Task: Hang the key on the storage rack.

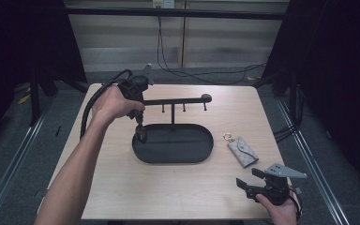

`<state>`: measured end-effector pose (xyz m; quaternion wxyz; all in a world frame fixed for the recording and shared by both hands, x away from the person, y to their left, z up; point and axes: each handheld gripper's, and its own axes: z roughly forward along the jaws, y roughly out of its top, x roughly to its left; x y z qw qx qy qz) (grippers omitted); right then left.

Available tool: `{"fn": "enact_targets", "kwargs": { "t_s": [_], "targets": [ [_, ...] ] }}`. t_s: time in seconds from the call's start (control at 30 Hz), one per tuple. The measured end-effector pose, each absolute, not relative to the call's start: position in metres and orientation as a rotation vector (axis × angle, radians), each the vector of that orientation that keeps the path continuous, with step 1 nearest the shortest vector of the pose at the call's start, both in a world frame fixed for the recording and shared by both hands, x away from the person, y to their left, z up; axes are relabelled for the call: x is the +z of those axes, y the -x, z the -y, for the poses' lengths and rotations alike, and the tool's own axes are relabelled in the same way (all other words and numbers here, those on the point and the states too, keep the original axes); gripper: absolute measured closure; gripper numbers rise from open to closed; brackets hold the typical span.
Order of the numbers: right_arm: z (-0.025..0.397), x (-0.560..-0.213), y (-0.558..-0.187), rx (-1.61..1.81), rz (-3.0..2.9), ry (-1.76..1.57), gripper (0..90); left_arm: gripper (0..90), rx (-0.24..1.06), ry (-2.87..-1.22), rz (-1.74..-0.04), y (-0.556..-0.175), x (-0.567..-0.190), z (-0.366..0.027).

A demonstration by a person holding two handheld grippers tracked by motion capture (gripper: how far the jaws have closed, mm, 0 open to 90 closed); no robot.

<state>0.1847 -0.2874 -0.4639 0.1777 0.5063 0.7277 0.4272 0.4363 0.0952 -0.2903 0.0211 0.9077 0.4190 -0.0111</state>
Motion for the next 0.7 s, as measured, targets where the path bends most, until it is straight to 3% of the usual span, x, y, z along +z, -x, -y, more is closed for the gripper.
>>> {"fn": "enact_targets", "kwargs": {
  "t_s": [0.23,0.27,0.4,0.7],
  "targets": [
    [0.288,-0.464,-0.185,1.205,-2.066,-1.430,22.5,70.9,-0.034,-2.815,-1.353,-0.443,-0.295,-0.086],
    [0.288,-0.464,-0.185,1.202,-2.070,-1.425,22.5,80.1,-0.042,-2.814,-1.364,-0.444,-0.297,-0.085],
    [0.287,-0.464,-0.185,1.203,-2.074,-1.423,22.5,84.8,-0.035,-2.788,-1.382,-0.448,-0.292,-0.086],
    [0.287,-0.464,-0.185,1.200,-2.074,-1.421,22.5,83.4,-0.022,-2.791,-1.368,-0.450,-0.292,-0.085]
  ]
}}
